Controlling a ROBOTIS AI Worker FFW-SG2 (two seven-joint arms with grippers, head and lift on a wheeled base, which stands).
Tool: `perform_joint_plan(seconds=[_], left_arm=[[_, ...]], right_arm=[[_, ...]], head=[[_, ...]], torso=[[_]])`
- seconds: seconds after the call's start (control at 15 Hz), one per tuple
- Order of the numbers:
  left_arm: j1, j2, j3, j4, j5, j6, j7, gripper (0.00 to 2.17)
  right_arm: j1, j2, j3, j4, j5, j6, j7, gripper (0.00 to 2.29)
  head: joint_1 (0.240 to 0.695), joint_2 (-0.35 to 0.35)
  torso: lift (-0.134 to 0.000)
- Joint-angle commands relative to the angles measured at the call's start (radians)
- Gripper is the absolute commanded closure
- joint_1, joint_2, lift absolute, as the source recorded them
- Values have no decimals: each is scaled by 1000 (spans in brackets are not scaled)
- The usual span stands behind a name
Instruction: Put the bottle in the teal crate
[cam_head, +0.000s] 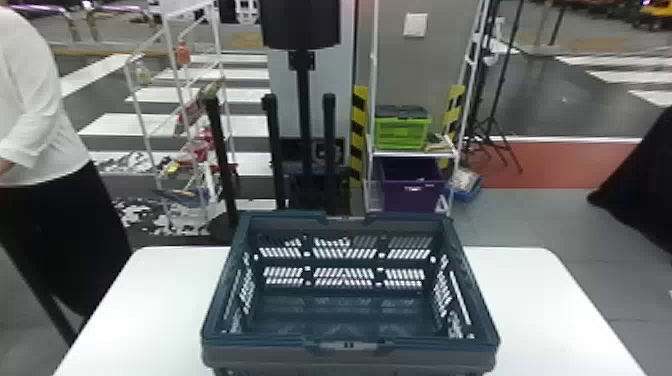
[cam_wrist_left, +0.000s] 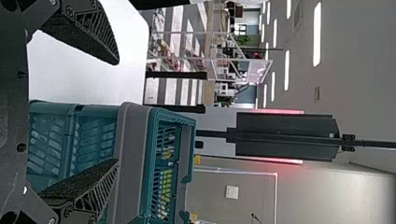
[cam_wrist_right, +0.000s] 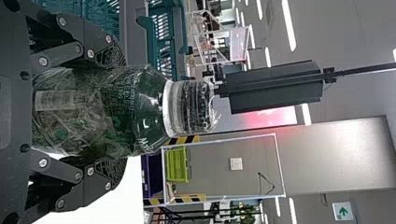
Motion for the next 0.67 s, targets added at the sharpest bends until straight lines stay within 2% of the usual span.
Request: perform_joint_plan(seconds=[0.0, 0.6], left_arm=[[0, 0, 0, -2, -1, 3, 0, 144], [3, 2, 0, 0, -1, 0, 0, 144]], right_arm=[[1, 1, 0, 0, 0, 0, 1, 1848], [4, 1, -2, -12, 0, 0, 0, 1848]], head=[[499, 0], [499, 0]], torso=[[0], [0]])
